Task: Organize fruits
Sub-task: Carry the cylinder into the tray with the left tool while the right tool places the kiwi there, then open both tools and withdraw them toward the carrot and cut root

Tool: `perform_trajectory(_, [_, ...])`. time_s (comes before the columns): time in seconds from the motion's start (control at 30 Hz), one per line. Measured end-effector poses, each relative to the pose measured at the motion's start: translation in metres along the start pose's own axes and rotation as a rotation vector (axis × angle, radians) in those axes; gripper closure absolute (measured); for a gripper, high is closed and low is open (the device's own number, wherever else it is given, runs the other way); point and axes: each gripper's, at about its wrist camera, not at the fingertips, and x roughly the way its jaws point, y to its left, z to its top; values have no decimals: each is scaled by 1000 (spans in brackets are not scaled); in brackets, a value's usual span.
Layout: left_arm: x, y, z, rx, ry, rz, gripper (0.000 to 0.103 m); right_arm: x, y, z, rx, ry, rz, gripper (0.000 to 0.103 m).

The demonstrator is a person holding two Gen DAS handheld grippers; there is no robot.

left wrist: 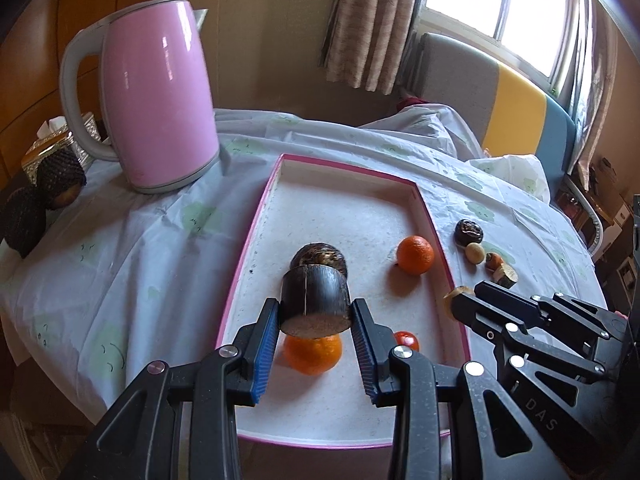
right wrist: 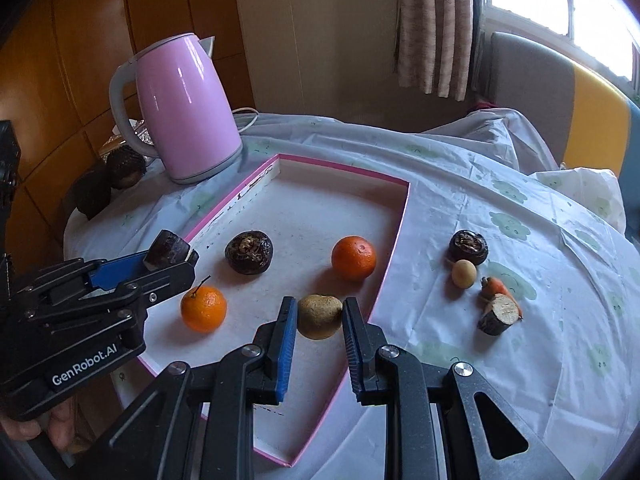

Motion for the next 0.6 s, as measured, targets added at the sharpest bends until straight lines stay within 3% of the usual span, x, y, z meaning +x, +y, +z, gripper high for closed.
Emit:
perform_trajectory(0.37, [-3,15,-5,-47,14,4,66,23,16,6,-20,42,21,78])
perform_trajectory(0.5, [-6,16,-6,-47,9,10,66,24,17,2,-11,48,24,71])
perform_trajectory(0.6, [-7,15,-6,-42,7,7,66,22,16,-1,-1,46,20,71])
